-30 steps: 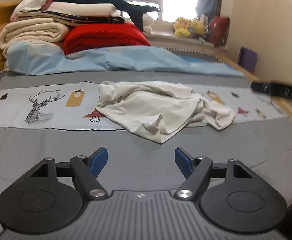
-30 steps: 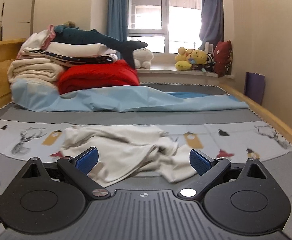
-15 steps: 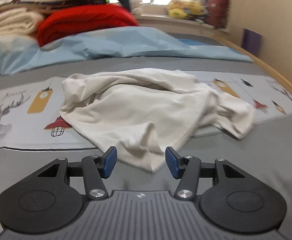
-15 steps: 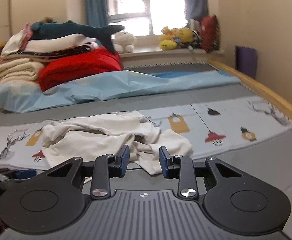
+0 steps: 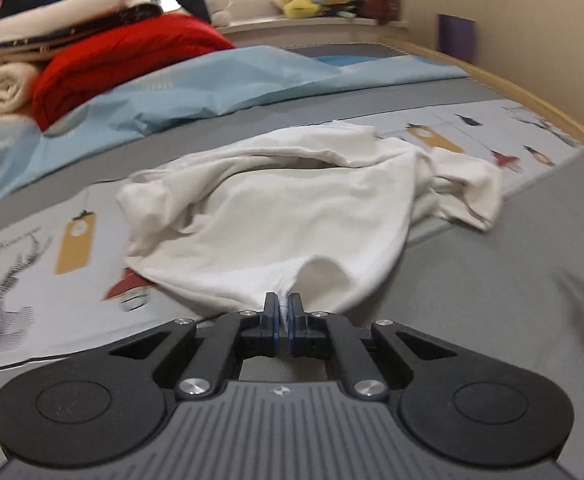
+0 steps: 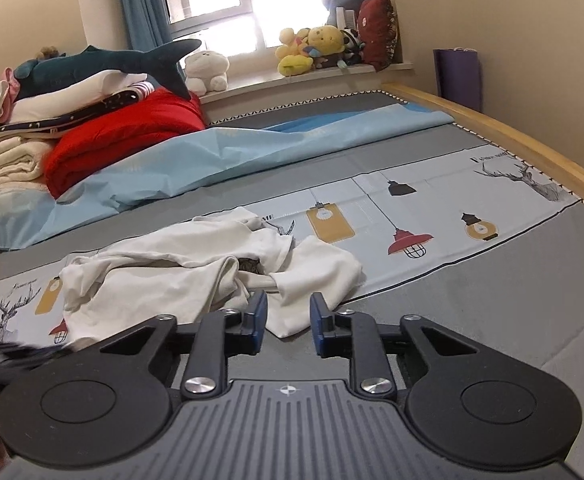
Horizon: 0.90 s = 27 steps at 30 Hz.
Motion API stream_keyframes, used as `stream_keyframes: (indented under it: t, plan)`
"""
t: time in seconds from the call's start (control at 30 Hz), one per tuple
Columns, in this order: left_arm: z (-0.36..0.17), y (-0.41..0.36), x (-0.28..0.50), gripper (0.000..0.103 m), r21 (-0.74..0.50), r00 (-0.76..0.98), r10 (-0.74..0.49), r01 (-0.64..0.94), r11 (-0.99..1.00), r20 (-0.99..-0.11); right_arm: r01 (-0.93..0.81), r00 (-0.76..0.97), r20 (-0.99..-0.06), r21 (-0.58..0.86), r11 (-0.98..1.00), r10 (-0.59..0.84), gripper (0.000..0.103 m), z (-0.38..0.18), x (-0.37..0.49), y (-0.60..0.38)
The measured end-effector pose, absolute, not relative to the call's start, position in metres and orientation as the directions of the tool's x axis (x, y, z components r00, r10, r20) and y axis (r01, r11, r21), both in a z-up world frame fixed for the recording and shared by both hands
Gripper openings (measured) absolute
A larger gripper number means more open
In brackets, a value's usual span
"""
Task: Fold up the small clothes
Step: 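Lower the left gripper onto the white shirt and close on the fabric, then lift the shirt with the left gripper while the right gripper grasps another part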
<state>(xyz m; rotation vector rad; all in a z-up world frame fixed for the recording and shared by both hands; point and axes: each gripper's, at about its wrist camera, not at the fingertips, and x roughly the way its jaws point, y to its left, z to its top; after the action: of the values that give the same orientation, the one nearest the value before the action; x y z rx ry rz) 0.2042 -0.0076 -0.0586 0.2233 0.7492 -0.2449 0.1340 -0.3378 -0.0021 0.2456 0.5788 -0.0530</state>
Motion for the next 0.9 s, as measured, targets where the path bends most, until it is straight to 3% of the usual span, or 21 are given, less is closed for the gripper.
stream_keyframes:
  t: [0.07, 0.23, 0.4, 0.5, 0.57, 0.67, 0.83, 0.9]
  plan:
    - [-0.039, 0.013, 0.174, 0.003, 0.11, 0.712, -0.161, 0.318, 0.942, -0.684, 0.12, 0.838, -0.545, 0.22, 0.968, 0.021, 0.014, -0.002, 0.132, -0.336]
    - [-0.004, 0.077, 0.107, 0.003, 0.025, 0.694, -0.227, 0.332, 0.943, -0.683, 0.085, 0.845, -0.534, 0.208, 0.974, 0.04, 0.013, 0.0, 0.124, -0.323]
    - [-0.015, 0.139, 0.076, 0.004, -0.137, 0.582, -0.277, 0.273, 0.952, -0.764, 0.032, 0.841, -0.537, 0.167, 0.985, 0.064, 0.013, -0.001, 0.117, -0.309]
    - [-0.026, 0.153, 0.074, 0.004, -0.171, 0.516, -0.299, 0.282, 0.944, -0.803, 0.005, 0.819, -0.567, 0.167, 0.986, 0.092, 0.014, -0.005, 0.123, -0.302]
    - [-0.024, 0.161, 0.074, 0.009, -0.195, 0.524, -0.322, 0.283, 0.939, -0.788, -0.004, 0.797, -0.595, 0.174, 0.985, 0.108, 0.013, -0.011, 0.131, -0.297]
    - [-0.019, 0.175, 0.08, 0.031, -0.269, 0.556, -0.356, 0.235, 0.934, -0.751, -0.017, 0.767, -0.63, 0.173, 0.985, 0.124, 0.014, -0.021, 0.146, -0.286]
    - [-0.035, 0.157, 0.114, 0.033, -0.154, 0.532, -0.211, 0.15, 0.977, -0.82, -0.022, 0.723, -0.677, 0.175, 0.984, 0.136, 0.015, -0.04, 0.182, -0.273]
    - [-0.047, 0.152, 0.127, 0.033, -0.114, 0.488, -0.161, 0.126, 0.985, -0.858, -0.016, 0.705, -0.695, 0.181, 0.983, 0.139, 0.023, -0.051, 0.201, -0.27]
